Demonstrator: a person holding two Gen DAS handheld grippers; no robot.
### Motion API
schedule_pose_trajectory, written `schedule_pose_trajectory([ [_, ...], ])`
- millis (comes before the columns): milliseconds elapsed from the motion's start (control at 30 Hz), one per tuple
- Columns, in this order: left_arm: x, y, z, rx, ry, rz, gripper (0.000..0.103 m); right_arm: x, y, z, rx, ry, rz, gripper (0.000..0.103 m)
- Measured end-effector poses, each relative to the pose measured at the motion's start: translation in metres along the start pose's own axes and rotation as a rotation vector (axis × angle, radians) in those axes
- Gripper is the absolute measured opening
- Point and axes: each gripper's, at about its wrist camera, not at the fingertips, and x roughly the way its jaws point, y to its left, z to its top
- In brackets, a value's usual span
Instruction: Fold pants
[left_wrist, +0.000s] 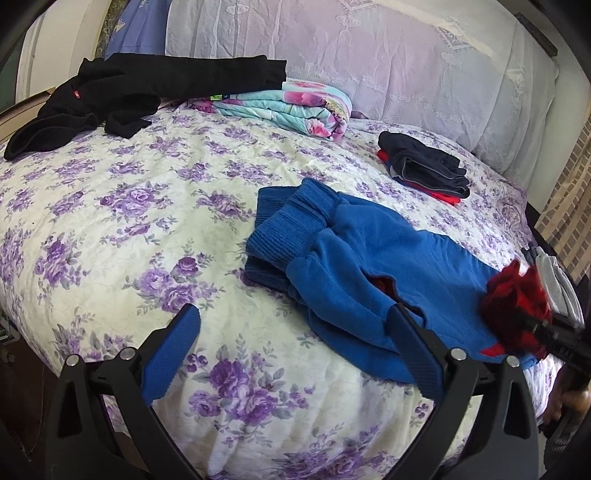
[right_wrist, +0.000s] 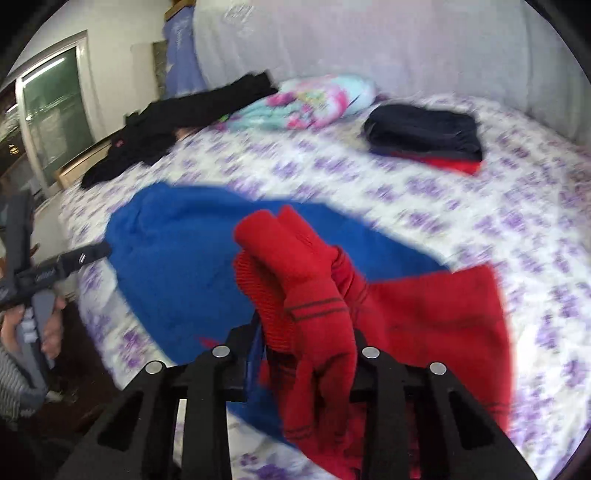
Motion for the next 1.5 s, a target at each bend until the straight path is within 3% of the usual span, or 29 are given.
schedule_pose_trajectory([
  [100,-0.001,-0.001,0.002,0.001,-0.005,0.001,0.099,-0.020,0.010,0.012,-0.053,-0.100,-0.174,0.032],
  [200,-0.001,-0.001,0.003,-0.009,-0.009,-0.006,0.099,0.002,0.030,0.008,-0.155,-0.051,-0.283,0.034],
  [300,-0.001,-0.002,0.001,-0.013,0.001,-0.013,0.099,0.048,0.042,-0.015,-0.196,0.109,-0.241,0.044],
  [333,-0.002,-0.002,0.001,-0.005,0.002,-0.009,0.099,0.050,0.046,-0.020,-0.208,0.102,-0.250,0.047],
  [367,-0.003,-0.003,0.002,0.003,-0.001,-0.005,0.099,0.045,0.048,-0.021,-0.213,0.087,-0.244,0.056],
  [433,-0.004,-0.002,0.003,0.009,-0.006,0.002,0.099,0.017,0.043,-0.014,-0.160,0.044,-0.112,0.066],
  [533,-0.007,-0.001,0.006,-0.009,-0.018,-0.005,0.099,-0.026,0.021,0.003,-0.029,-0.049,0.052,0.069],
  [567,-0.007,-0.002,0.006,-0.016,-0.023,-0.011,0.099,-0.037,0.009,0.011,0.031,-0.091,0.045,0.070],
  [633,-0.007,-0.006,0.007,-0.015,-0.021,-0.018,0.099,-0.041,-0.008,0.026,0.075,-0.150,-0.110,0.070],
  [700,-0.006,-0.013,0.006,0.007,-0.015,-0.021,0.099,-0.020,-0.014,0.030,0.060,-0.124,-0.234,0.070],
  [833,-0.006,-0.022,0.005,0.055,-0.013,-0.008,0.099,0.046,0.001,0.003,-0.003,0.090,-0.215,0.072],
  [933,-0.002,-0.020,0.006,0.041,0.006,0.000,0.099,0.042,-0.006,0.001,0.034,0.059,-0.204,0.076],
  [1033,0.002,-0.013,0.005,0.005,0.026,-0.023,0.099,0.011,-0.009,0.010,0.053,-0.066,-0.206,0.077],
  [1067,0.004,-0.011,0.005,-0.012,0.033,-0.041,0.099,0.007,-0.006,0.007,0.028,-0.075,-0.215,0.083],
  [1133,0.009,-0.010,0.005,-0.042,0.051,-0.070,0.099,0.023,0.001,0.000,-0.029,0.016,-0.204,0.099],
  [1167,0.015,-0.009,0.006,-0.059,0.062,-0.088,0.099,0.041,0.000,-0.007,-0.049,0.088,-0.188,0.099],
  [1200,0.019,-0.008,0.006,-0.069,0.068,-0.101,0.099,0.047,0.001,-0.013,-0.047,0.096,-0.174,0.099],
  [1300,0.034,0.001,0.013,-0.116,0.093,-0.123,0.099,0.020,0.004,-0.010,-0.018,-0.030,-0.174,0.099],
  [1367,0.042,0.015,0.021,-0.207,0.103,-0.182,0.099,-0.003,0.009,-0.007,-0.043,-0.116,-0.181,0.099],
  [1500,0.053,0.032,0.032,-0.342,0.084,-0.252,0.098,-0.034,0.006,-0.009,-0.068,-0.204,-0.248,0.099],
])
